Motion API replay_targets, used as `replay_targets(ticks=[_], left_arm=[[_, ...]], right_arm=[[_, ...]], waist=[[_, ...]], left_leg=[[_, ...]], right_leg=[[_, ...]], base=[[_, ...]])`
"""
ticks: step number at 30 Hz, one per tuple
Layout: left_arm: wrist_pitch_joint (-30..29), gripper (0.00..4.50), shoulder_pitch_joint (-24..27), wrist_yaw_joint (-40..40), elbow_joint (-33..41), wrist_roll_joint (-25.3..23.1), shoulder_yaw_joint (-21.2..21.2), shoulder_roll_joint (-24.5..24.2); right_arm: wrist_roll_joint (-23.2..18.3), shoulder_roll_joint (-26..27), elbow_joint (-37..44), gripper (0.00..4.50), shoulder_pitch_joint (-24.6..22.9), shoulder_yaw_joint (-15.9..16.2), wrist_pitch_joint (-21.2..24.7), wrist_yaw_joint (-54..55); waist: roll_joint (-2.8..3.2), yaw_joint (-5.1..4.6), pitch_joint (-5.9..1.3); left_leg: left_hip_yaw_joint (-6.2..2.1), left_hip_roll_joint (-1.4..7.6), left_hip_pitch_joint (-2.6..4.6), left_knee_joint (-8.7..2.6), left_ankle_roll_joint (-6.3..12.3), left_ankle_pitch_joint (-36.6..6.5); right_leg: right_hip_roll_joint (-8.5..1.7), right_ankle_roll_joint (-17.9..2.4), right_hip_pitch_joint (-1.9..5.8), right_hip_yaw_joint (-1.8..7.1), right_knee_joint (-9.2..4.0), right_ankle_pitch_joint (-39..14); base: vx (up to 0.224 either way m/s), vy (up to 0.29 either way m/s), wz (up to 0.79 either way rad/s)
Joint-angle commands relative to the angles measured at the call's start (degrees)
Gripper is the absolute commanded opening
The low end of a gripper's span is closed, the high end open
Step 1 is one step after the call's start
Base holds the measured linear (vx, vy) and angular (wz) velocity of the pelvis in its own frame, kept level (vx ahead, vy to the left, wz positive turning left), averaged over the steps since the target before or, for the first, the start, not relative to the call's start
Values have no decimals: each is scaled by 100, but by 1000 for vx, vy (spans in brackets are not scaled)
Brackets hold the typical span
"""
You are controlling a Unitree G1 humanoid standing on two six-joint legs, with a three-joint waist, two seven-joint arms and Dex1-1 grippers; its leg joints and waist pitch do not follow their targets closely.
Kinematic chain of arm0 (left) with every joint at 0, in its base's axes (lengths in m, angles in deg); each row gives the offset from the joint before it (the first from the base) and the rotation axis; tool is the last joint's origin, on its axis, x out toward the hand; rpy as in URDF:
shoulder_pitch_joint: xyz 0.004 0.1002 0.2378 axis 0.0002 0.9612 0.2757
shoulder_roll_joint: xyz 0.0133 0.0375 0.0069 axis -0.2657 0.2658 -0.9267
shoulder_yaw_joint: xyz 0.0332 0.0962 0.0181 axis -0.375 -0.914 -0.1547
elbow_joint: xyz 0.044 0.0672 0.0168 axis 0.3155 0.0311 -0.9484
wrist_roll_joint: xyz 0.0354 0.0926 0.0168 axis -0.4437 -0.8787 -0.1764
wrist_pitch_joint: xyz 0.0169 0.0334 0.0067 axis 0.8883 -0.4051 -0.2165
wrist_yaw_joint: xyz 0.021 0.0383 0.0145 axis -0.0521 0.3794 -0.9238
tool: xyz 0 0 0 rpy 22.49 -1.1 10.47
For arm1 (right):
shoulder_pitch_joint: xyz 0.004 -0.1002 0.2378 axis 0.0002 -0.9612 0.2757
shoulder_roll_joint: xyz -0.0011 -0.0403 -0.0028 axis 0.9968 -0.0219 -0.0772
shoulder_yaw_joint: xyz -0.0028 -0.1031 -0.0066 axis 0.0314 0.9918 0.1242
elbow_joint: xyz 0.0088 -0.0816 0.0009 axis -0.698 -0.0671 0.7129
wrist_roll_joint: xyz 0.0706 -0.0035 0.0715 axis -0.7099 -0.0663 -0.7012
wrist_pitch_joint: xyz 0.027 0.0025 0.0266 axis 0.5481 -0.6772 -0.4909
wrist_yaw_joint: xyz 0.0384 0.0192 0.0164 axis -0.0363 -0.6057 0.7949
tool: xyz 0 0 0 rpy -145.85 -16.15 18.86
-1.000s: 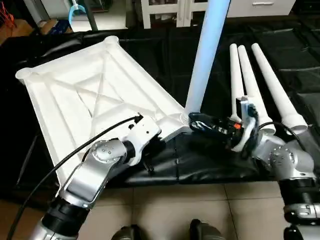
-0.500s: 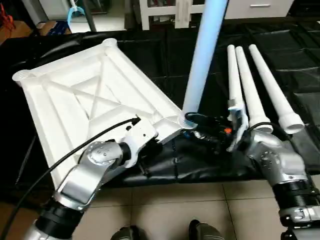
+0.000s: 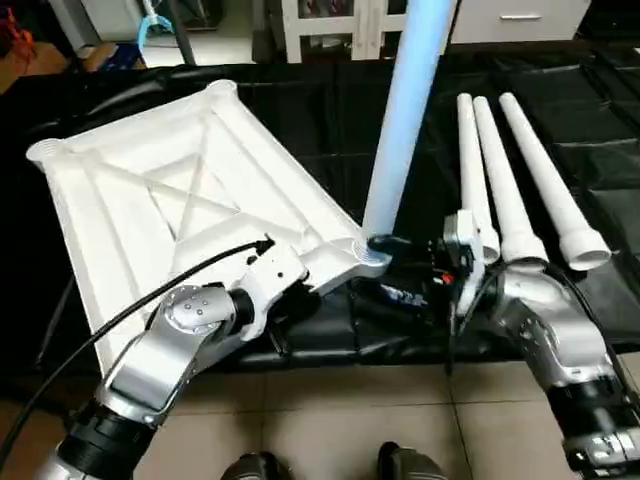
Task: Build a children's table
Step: Rotate leg to tighten
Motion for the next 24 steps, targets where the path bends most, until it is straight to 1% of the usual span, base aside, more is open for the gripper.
replay_targets(ticks=[1, 3, 4, 6, 7, 9, 12, 14, 15, 16, 18, 19, 20, 21, 22, 23, 24], left_arm=[[-13, 0, 122, 337, -152, 95, -249, -79], [80, 0, 104, 447, -272, 108, -259, -132], [116, 0, 99, 495, -295, 113, -276, -153], [156, 0, 95, 540, -300, 140, -295, -163], [181, 0, 96, 559, -307, 151, -304, -158], [229, 0, 95, 579, -315, 137, -333, -159], [259, 0, 99, 603, -329, 148, -360, -129], [296, 0, 107, 664, -361, 131, -396, -92], [309, 0, 112, 723, -335, 149, -436, -94], [326, 0, 114, 763, -315, 168, -470, -97], [342, 0, 119, 805, -273, 189, -521, -93], [344, 0, 116, 817, -262, 193, -535, -90], [340, 0, 109, 838, -247, 200, -558, -82], [335, 0, 87, 851, -248, 200, -574, -57], [336, 0, 83, 848, -253, 197, -574, -51], [343, 0, 65, 837, -280, 185, -574, -31], [354, 0, 50, 829, -306, 176, -573, -15]], right_arm=[[10, -189, 41, 447, -113, -25, 190, -67], [37, -527, 2, 447, -141, -32, 327, -325], [61, -650, -67, 447, -108, -82, 347, -368], [94, -763, -152, 447, -45, -175, 349, -345], [99, -840, -204, 447, 3, -242, 349, -335], [171, -860, -303, 447, 67, -325, 202, -198], [177, -905, -385, 447, 137, -408, 163, -93], [237, -911, -536, 447, 235, -488, 50, 193], [293, -830, -606, 447, 283, -483, -51, 337], [320, -775, -638, 447, 307, -455, -114, 398], [363, -684, -632, 447, 301, -370, -187, 409], [392, -654, -633, 447, 299, -337, -213, 408], [480, -596, -663, 447, 304, -266, -301, 430], [726, -486, -791, 447, 356, -105, -541, 500], [770, -467, -814, 447, 368, -74, -584, 509], [887, -398, -881, 447, 414, 22, -716, 525], [904, -335, -915, 447, 463, 88, -773, 515]], waist=[[-30, 40, -460], [-14, 66, -456], [-16, 96, -460], [-23, 107, -462], [-22, 105, -462], [-30, 103, -470], [-38, 98, -477], [-36, 96, -478], [-18, 103, -485], [-22, 103, -489], [-15, 104, -497], [-9, 108, -490], [-11, 108, -490], [4, 114, -488], [4, 103, -481], [10, 108, -484], [8, 103, -479]], left_leg=[[-51, 150, 118, -355, 689, -1011], [-54, 143, 116, -355, 696, -1030], [-49, 146, 130, -351, 683, -1051], [-51, 145, 118, -350, 683, -1037], [-54, 139, 100, -348, 675, -1020], [-50, 138, 103, -341, 668, -989], [-51, 136, 98, -335, 707, -951], [-48, 133, 99, -329, 729, -939], [-46, 133, 108, -325, 725, -922], [-42, 133, 113, -323, 730, -909], [-42, 129, 100, -318, 762, -874], [-42, 132, 94, -321, 777, -887], [-42, 131, 96, -322, 778, -905], [-43, 140, 96, -326, 754, -944], [-42, 134, 85, -328, 733, -969], [-46, 138, 102, -333, 703, -1006], [-41, 136, 103, -337, 678, -1052]], right_leg=[[-169, -1549, 329, 138, -318, -1097], [-161, -1535, 331, 130, -326, -1150], [-164, -1532, 329, 140, -322, -1150], [-172, -1532, 335, 140, -319, -1161], [-185, -1518, 343, 139, -323, -1236], [-182, -1515, 334, 138, -332, -1259], [-177, -1513, 336, 130, -323, -1248], [-178, -1483, 327, 128, -331, -1329], [-177, -1468, 322, 129, -333, -1344], [-176, -1464, 316, 130, -336, -1338], [-171, -1477, 320, 122, -318, -1255], [-171, -1473, 317, 121, -320, -1247], [-170, -1469, 318, 120, -323, -1265], [-174, -1464, 304, 113, -326, -1331], [-171, -1453, 307, 113, -327, -1365], [-172, -1433, 302, 114, -333, -1411], [-168, -1425, 297, 116, -341, -1452]], base=[[0, 0, 0], [0, 0, 0], [0, 0, 0], [0, 0, 0], [0, 0, 0], [0, 0, 0], [0, 0, 0], [0, 0, 0], [0, 0, 0], [0, 0, 0], [0, 0, 0], [0, 0, 0], [0, 0, 0], [0, 0, 0], [0, 0, 0], [0, 0, 0], [0, 0, 0]])
